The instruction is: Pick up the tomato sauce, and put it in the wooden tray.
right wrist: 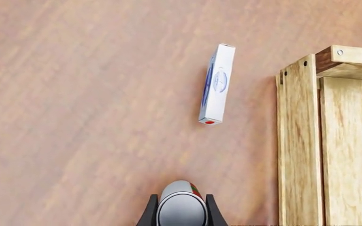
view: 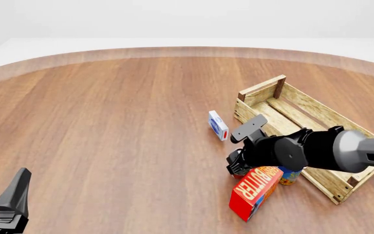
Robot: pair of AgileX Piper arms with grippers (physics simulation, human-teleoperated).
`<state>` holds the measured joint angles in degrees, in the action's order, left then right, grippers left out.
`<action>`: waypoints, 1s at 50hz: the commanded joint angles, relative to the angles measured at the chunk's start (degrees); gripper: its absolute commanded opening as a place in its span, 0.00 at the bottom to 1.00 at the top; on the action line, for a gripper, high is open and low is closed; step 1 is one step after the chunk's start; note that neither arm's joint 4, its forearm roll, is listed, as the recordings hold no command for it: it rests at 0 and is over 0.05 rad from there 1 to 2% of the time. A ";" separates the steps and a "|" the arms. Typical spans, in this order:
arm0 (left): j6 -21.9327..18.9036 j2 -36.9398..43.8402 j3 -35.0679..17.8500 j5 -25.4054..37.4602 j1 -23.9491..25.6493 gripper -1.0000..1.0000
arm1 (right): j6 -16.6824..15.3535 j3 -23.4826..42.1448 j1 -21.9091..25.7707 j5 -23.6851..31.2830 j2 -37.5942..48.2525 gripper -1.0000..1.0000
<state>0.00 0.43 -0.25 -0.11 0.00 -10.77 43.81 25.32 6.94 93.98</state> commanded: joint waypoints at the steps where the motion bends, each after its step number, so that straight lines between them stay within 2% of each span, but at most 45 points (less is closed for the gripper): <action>1: 0.00 0.00 0.00 0.00 0.00 1.00 | 0.05 -0.33 0.31 0.84 -1.04 0.00; 4: 0.00 0.00 0.00 0.00 0.00 1.00 | -1.08 0.04 -1.31 3.08 -6.64 0.00; 9: 0.00 0.00 0.00 0.00 0.00 1.00 | -1.47 0.57 -2.08 4.55 -9.19 0.00; 10: 0.00 0.00 0.00 0.00 0.00 1.00 | -1.72 1.55 -3.17 6.84 -12.61 0.00; 12: 0.00 0.00 0.00 0.00 0.00 1.00 | -1.40 1.91 -2.88 7.56 -13.93 0.00; 21: 0.00 0.00 0.00 0.00 0.00 1.00 | -1.18 2.38 -2.69 8.43 -14.93 0.00; 24: 0.00 0.00 0.00 0.00 0.00 1.00 | -1.99 3.95 -4.26 10.95 -18.18 0.00; 35: 0.00 0.00 0.00 0.00 0.00 1.00 | -1.83 5.23 -5.15 12.69 -19.84 0.00; 36: 0.00 0.00 0.00 0.00 0.00 1.00 | -1.04 9.80 -10.12 16.94 -22.63 0.00; 41: 0.00 0.00 0.00 0.00 0.00 1.00 | -0.63 11.46 -13.14 17.87 -22.99 0.00; 43: 0.00 0.00 0.00 0.00 0.00 1.00 | -1.51 11.88 -15.28 17.46 -22.81 0.00; 50: 0.00 0.00 0.00 0.00 0.00 1.00 | -1.44 12.64 -16.82 17.16 -21.24 0.00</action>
<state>0.00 0.43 -0.25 -0.11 0.00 -13.19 53.75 12.84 22.76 73.06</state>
